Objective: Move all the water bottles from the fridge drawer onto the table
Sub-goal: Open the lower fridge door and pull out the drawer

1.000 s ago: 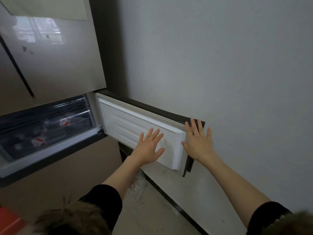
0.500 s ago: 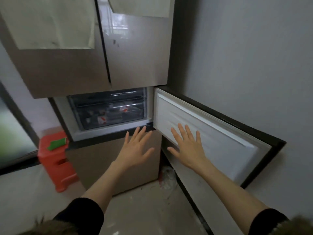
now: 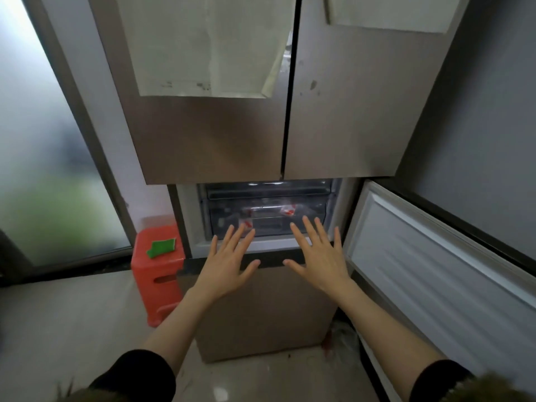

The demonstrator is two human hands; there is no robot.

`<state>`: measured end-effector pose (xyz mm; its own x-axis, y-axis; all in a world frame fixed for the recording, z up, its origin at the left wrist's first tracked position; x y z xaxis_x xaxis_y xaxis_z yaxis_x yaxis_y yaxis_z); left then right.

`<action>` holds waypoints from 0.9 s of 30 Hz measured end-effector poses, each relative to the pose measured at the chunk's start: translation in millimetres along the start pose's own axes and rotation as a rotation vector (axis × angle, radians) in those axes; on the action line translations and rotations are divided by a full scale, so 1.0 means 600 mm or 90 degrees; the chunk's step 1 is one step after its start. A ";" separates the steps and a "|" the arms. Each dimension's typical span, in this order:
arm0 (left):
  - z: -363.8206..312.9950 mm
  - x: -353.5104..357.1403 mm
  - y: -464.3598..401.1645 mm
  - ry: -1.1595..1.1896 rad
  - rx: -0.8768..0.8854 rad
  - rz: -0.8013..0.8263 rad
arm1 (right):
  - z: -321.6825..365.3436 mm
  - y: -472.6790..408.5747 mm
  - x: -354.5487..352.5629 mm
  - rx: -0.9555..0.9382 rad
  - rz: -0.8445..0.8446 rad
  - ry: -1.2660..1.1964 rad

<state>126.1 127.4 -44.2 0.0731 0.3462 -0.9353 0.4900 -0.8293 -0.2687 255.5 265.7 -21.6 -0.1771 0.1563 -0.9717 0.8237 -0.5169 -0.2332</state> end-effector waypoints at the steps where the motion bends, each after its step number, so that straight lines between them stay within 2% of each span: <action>1: 0.015 0.006 -0.009 0.019 -0.015 0.002 | 0.005 -0.018 0.012 -0.001 0.010 -0.002; 5: 0.061 0.051 -0.042 0.126 -0.098 0.038 | 0.008 -0.075 0.069 0.018 0.048 -0.041; 8: 0.089 0.088 -0.077 0.263 -0.200 0.040 | -0.009 -0.113 0.113 0.057 0.081 -0.160; 10: 0.102 0.114 -0.102 0.373 -0.273 0.043 | -0.026 -0.135 0.144 0.118 0.096 -0.325; 13: 0.124 0.157 -0.143 0.534 -0.412 0.039 | -0.061 -0.175 0.190 0.329 0.108 -0.652; 16: 0.146 0.197 -0.180 0.848 -0.602 -0.014 | -0.090 -0.218 0.237 0.563 0.151 -1.006; 19: 0.160 0.208 -0.220 1.111 -0.720 -0.124 | -0.109 -0.262 0.265 0.738 0.142 -1.377; 23: 0.170 0.209 -0.266 1.283 -0.775 -0.222 | -0.124 -0.302 0.283 0.829 0.090 -1.549; 27: 0.173 0.208 -0.300 1.404 -0.779 -0.293 | -0.141 -0.333 0.292 0.851 0.067 -1.610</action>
<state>-43.4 274.4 -136.4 -0.1770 0.6991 0.6928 0.6811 -0.4212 0.5989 105.3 467.4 -142.3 -0.7130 0.0963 0.6945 0.5795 -0.4767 0.6610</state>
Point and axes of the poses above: each hand's wrist, its own y-axis away from the middle knuckle, its own x-axis out of the palm, z = x × y, the point moved 5 cm from there along -y, towards the middle knuckle, and after that the axes turned 6 degrees about -z, right-handed, at the moved point
